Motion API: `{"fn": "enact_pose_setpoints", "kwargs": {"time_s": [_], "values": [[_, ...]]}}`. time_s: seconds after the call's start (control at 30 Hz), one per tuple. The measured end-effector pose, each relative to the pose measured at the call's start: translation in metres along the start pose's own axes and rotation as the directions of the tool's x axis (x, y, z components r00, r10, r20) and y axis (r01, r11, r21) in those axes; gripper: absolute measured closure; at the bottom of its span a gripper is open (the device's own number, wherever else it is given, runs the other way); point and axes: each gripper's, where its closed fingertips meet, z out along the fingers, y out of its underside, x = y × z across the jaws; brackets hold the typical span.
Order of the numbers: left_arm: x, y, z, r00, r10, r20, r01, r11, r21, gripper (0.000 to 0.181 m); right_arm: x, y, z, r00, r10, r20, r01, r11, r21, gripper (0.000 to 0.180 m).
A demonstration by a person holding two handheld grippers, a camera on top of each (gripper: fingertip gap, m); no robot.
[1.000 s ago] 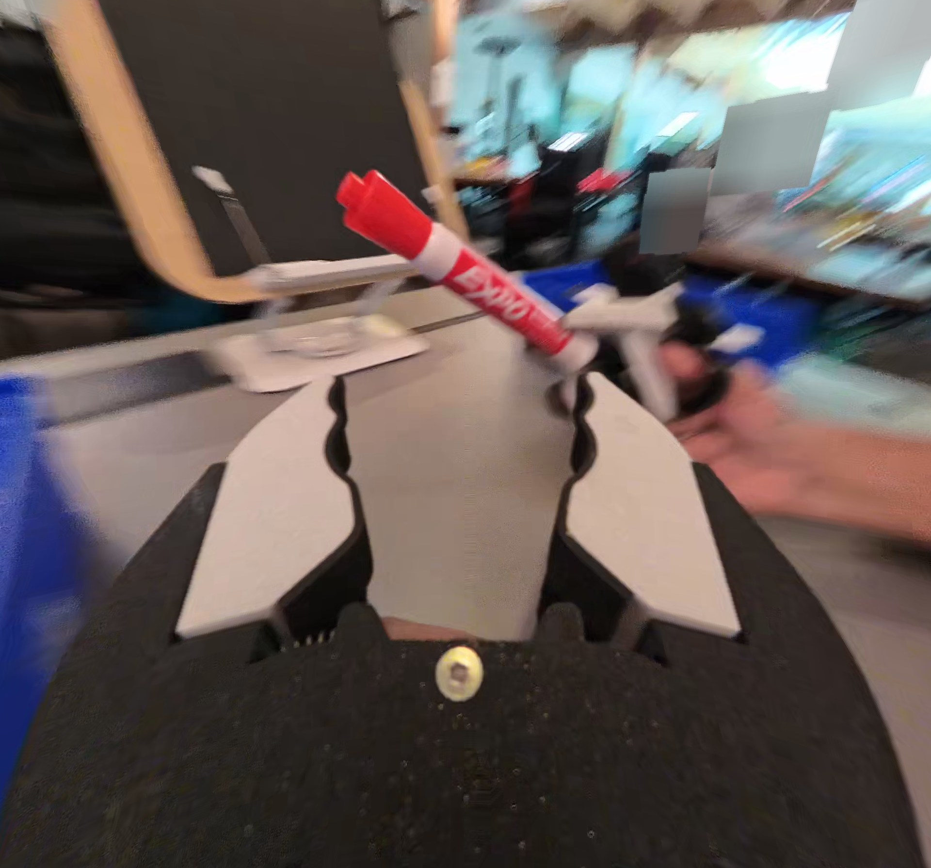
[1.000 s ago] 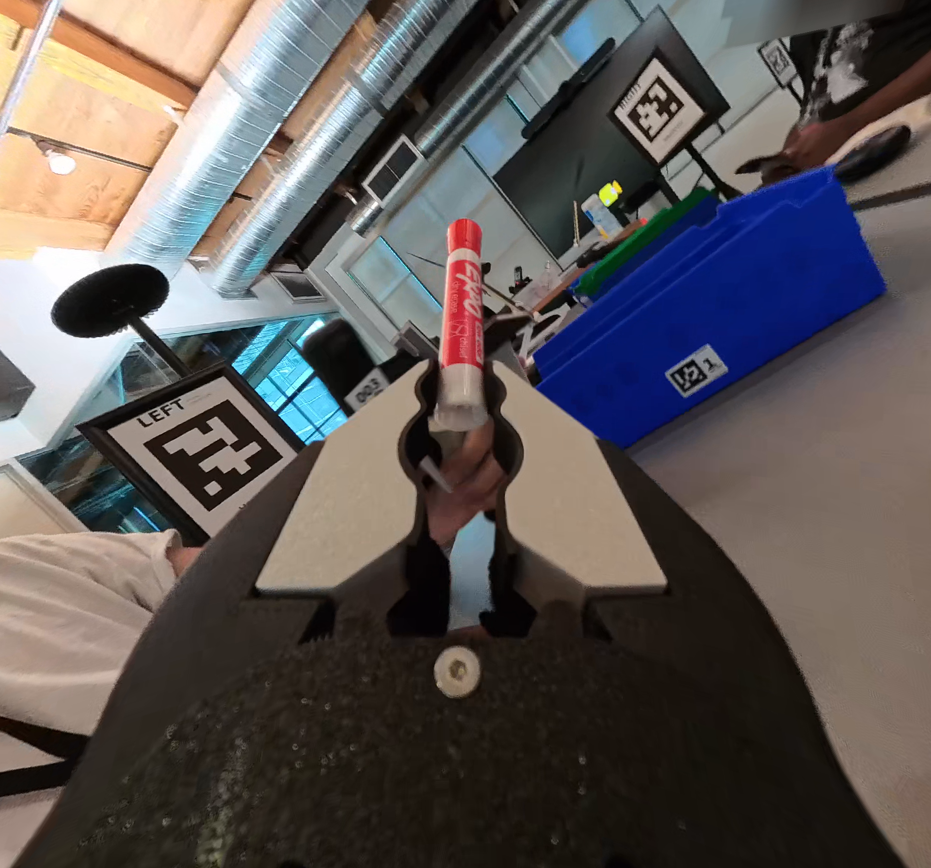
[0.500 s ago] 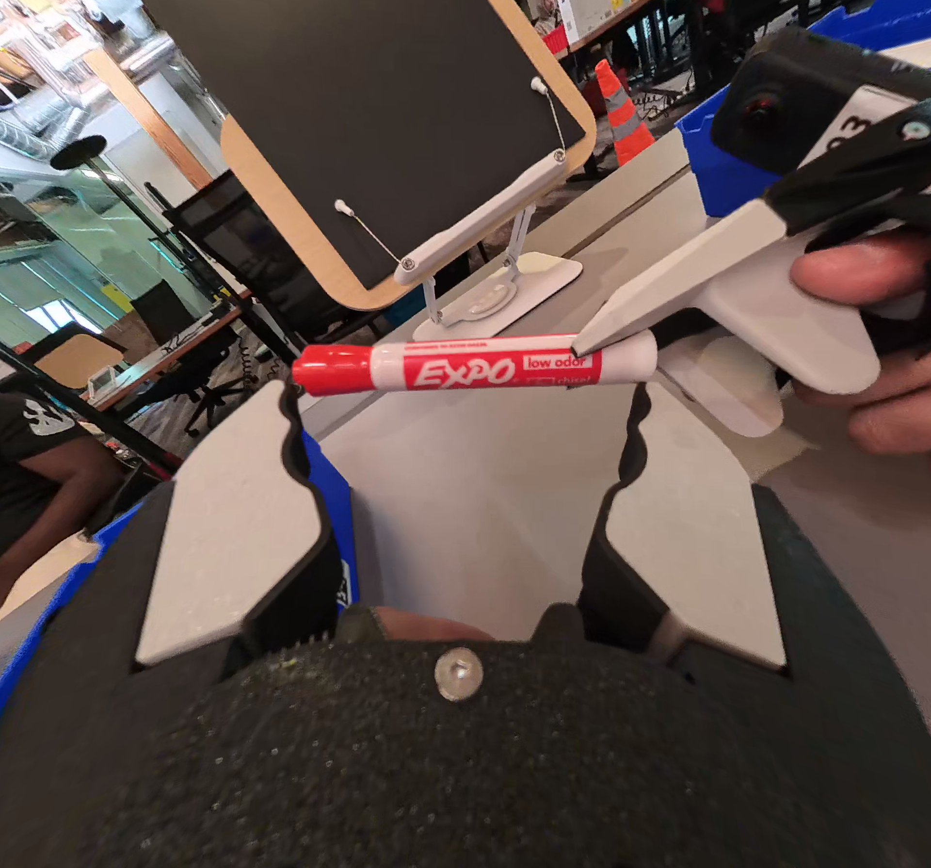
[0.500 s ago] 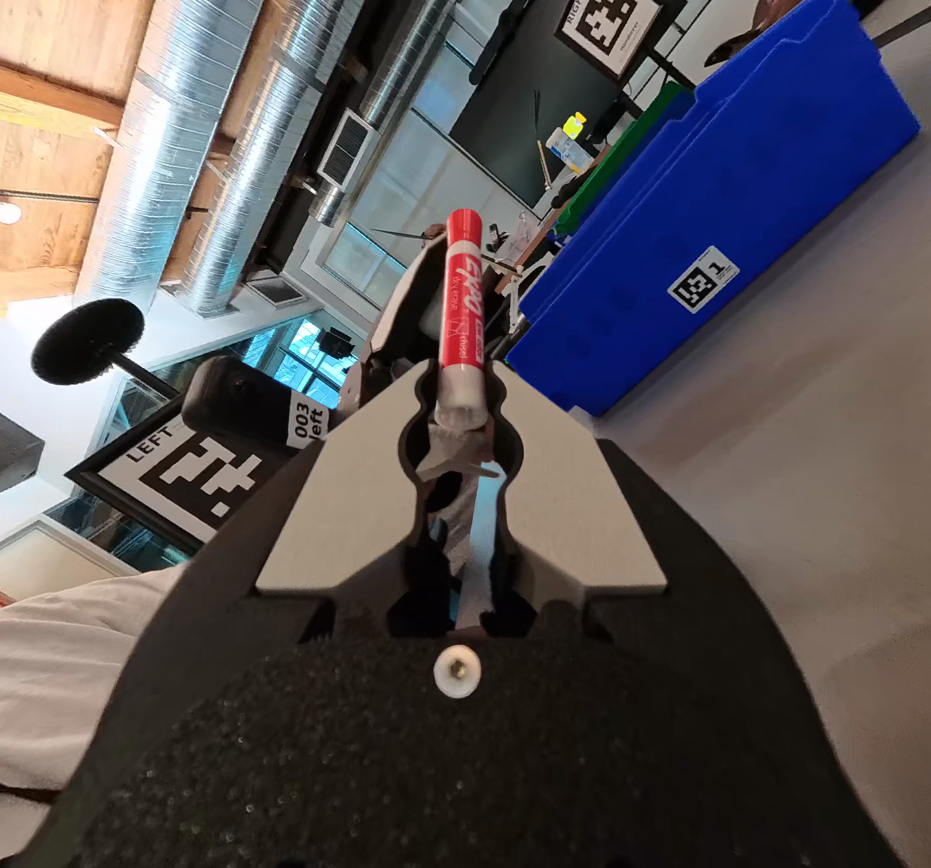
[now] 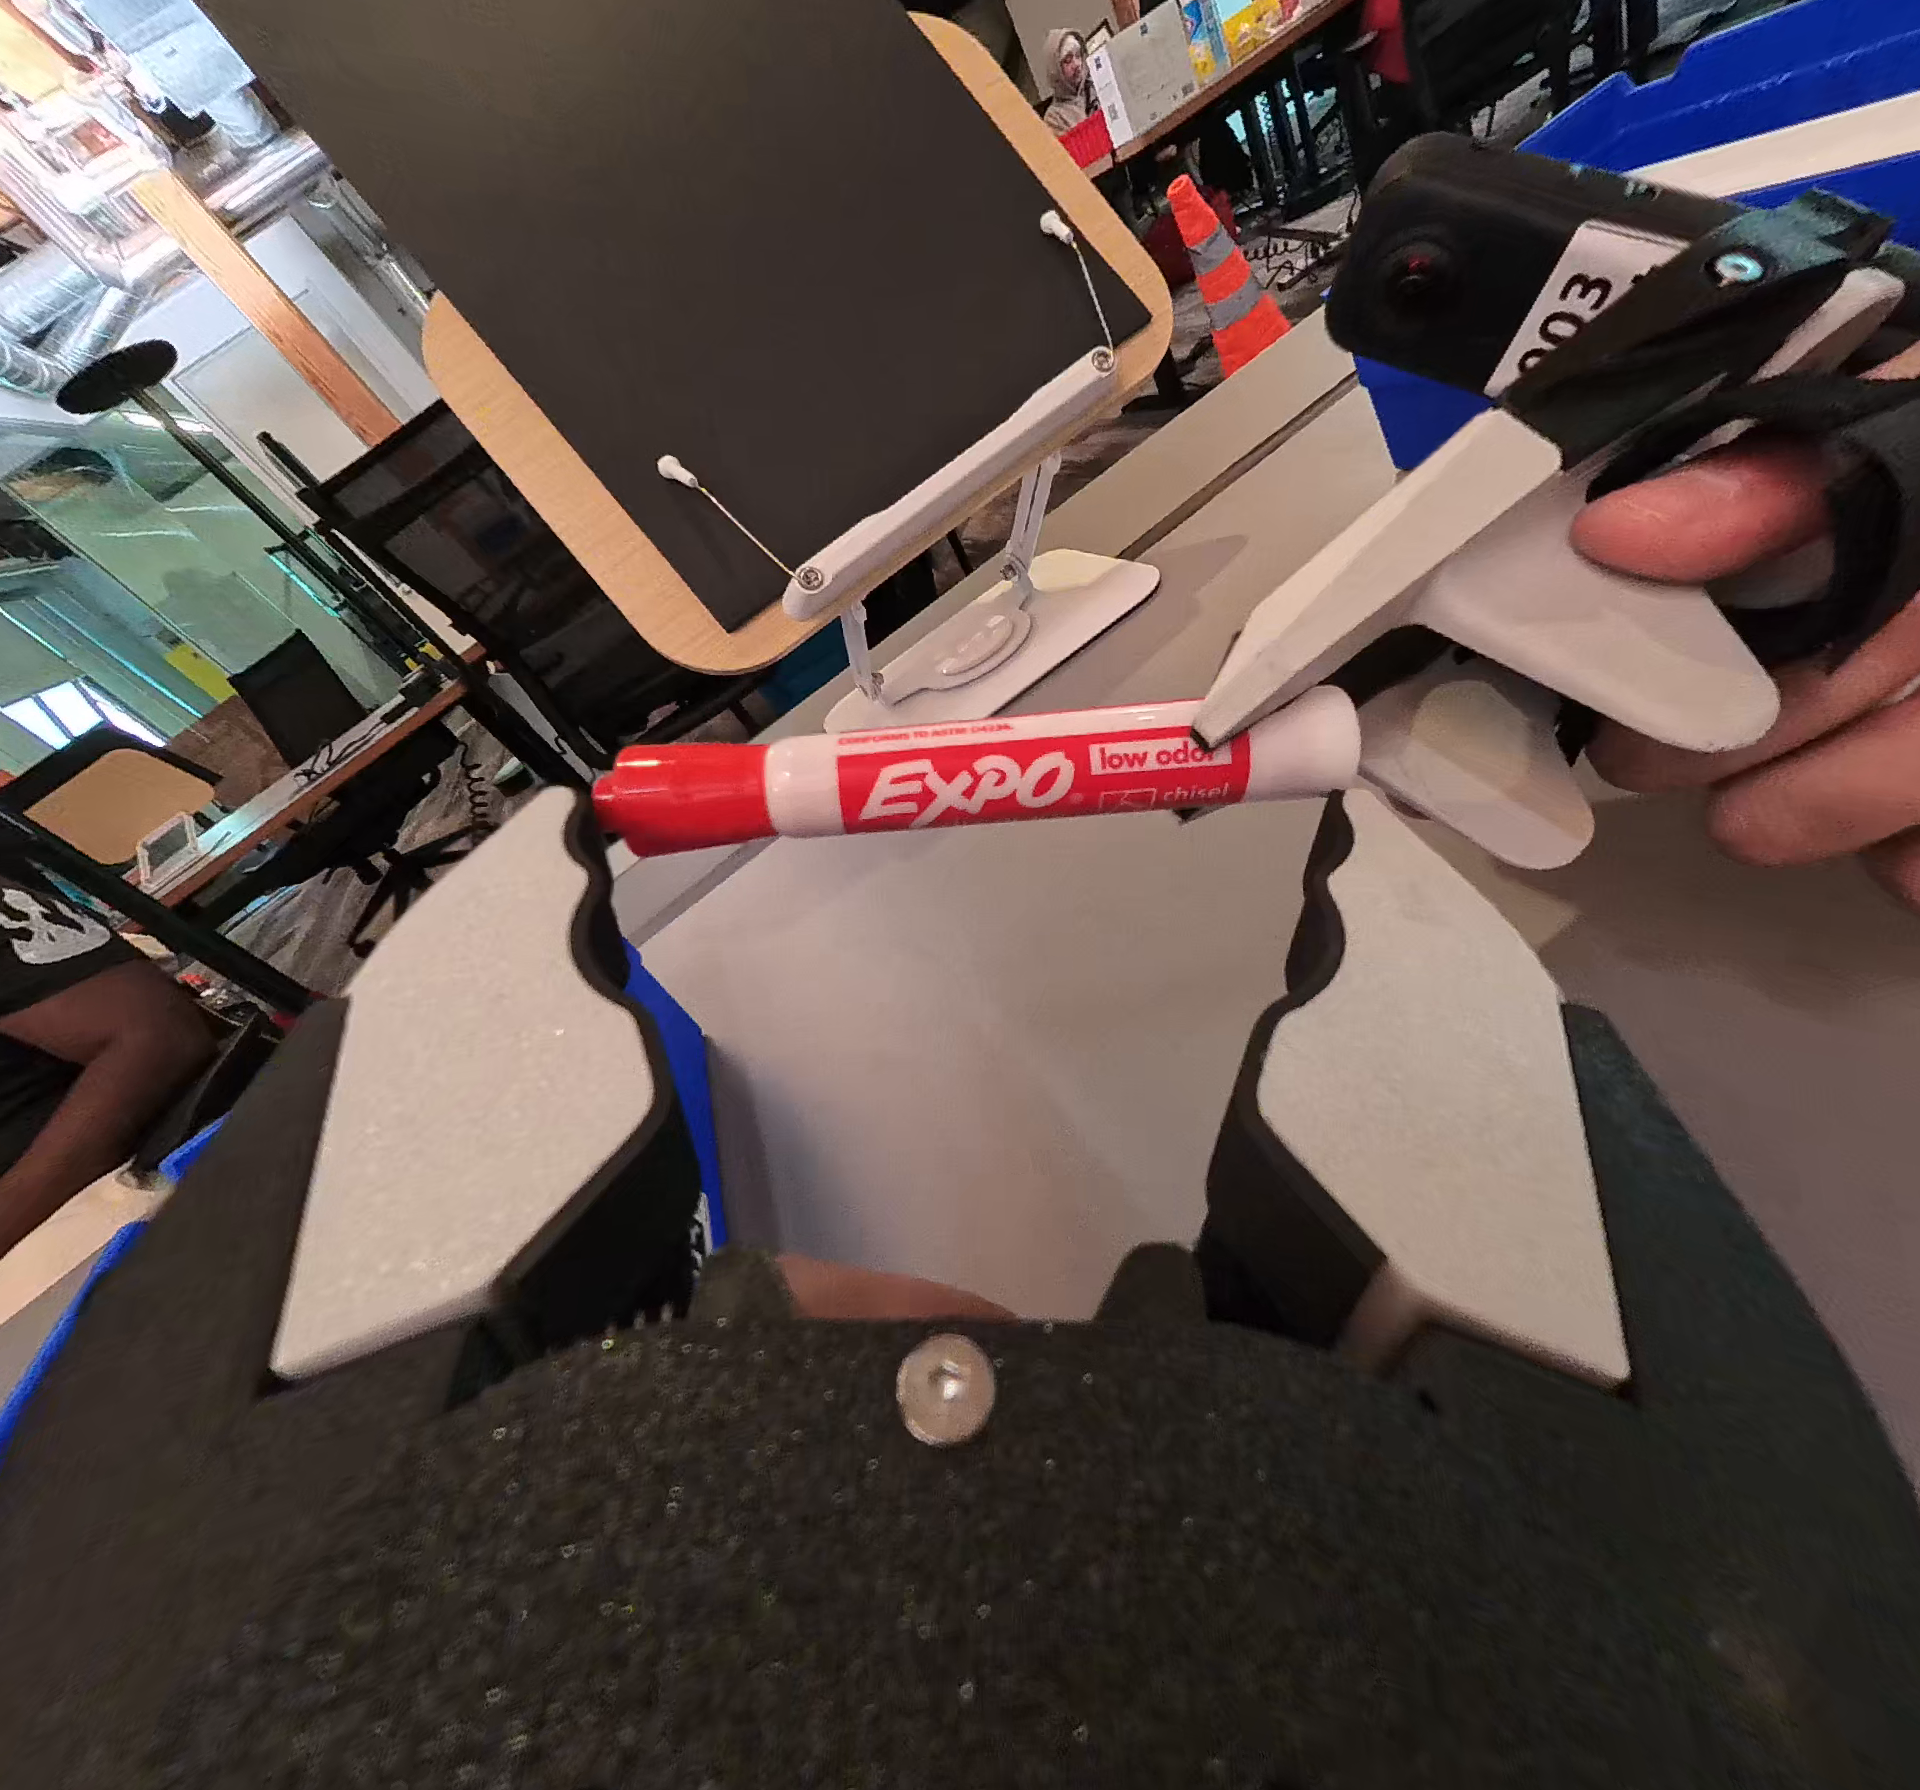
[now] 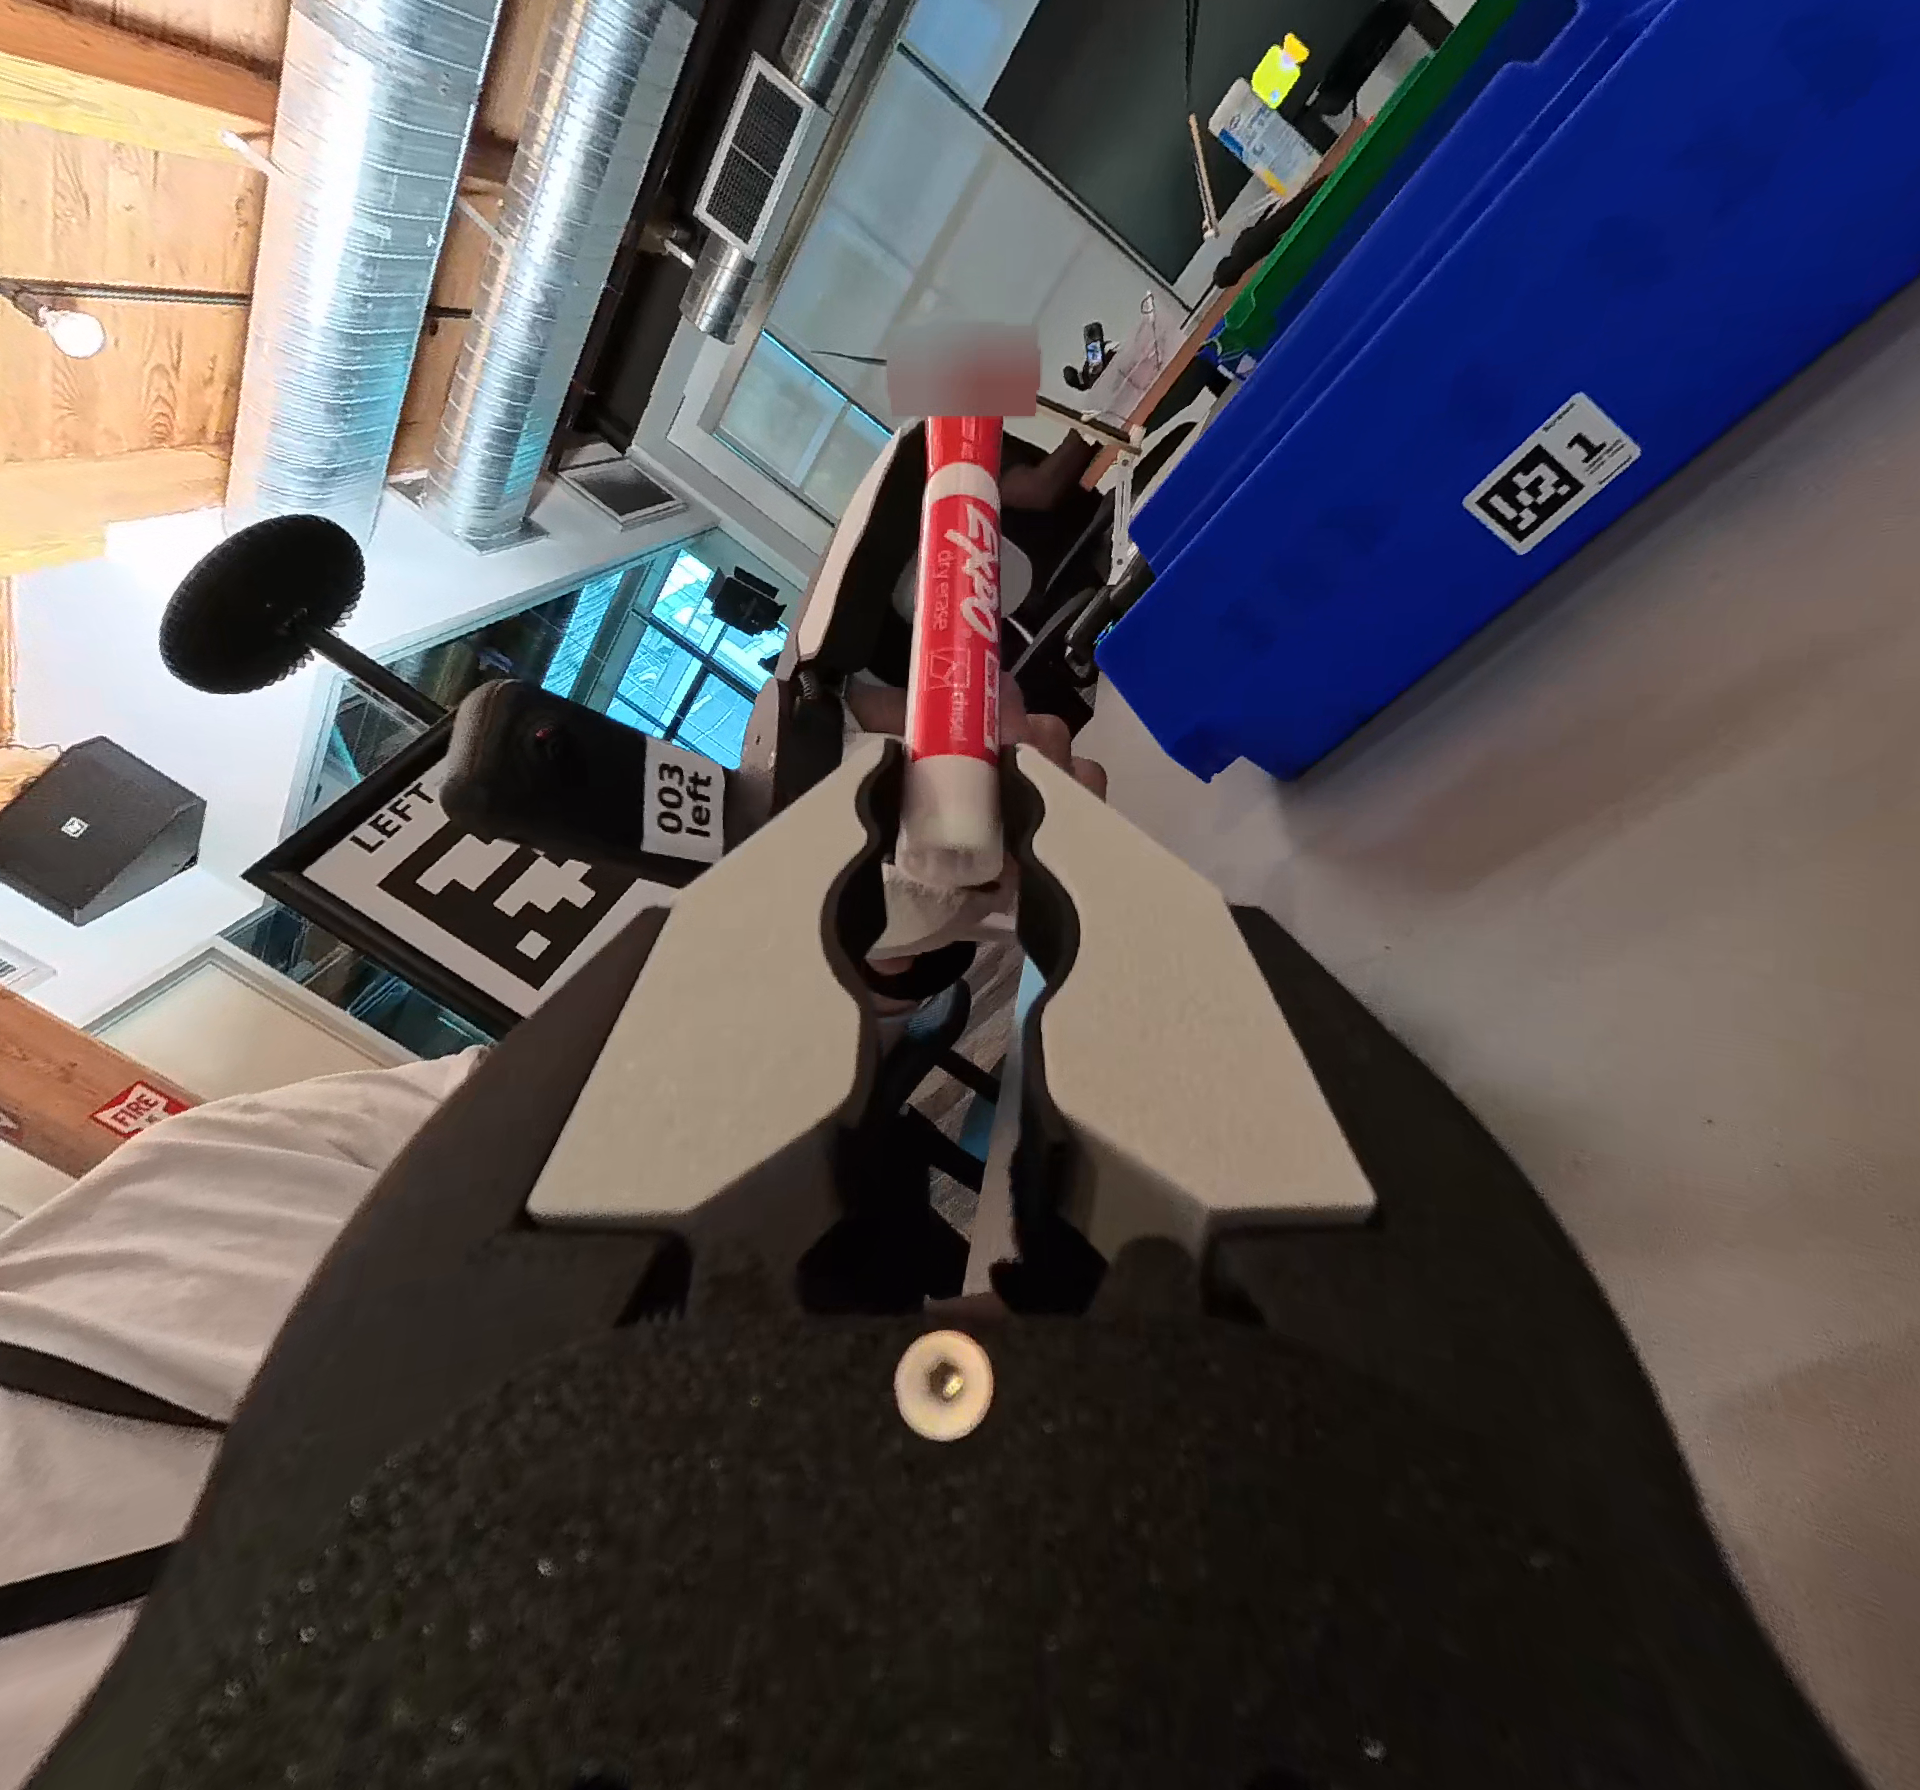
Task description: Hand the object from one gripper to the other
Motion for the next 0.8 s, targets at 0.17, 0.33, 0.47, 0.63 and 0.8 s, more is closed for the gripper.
{"fn": "enact_pose_setpoints", "kwargs": {"time_s": [0.17,0.33,0.47,0.63,0.8], "values": [[-0.007,0.0,-0.005,0.999,0.015,0.045,-0.015,1.0,-0.003,0.074,-0.004,-0.001,-0.001,1.0,-0.023,0.009,0.023,1.0,-0.012,0.161],[-0.005,-0.017,-0.01,0.996,-0.082,-0.036,0.085,0.994,0.074,0.073,-0.008,-0.012,-0.005,0.999,-0.026,0.026,0.024,0.999,0.049,0.161],[0.008,-0.009,-0.002,0.999,-0.025,-0.023,0.026,0.999,0.028,0.04,-0.005,0.004,0.003,1.0,-0.02,0.012,0.02,1.0,-0.018,0.161],[0.009,-0.01,0.002,1.0,0.0,-0.01,0.0,1.0,0.021,0.036,-0.01,0.023,0.017,0.999,-0.039,0.019,0.041,0.994,-0.098,0.161],[0.01,-0.01,-0.002,0.999,0.033,-0.027,-0.032,0.999,0.032,0.036,-0.009,0.011,0.007,0.999,-0.034,0.023,0.036,0.997,-0.068,0.162]]}}
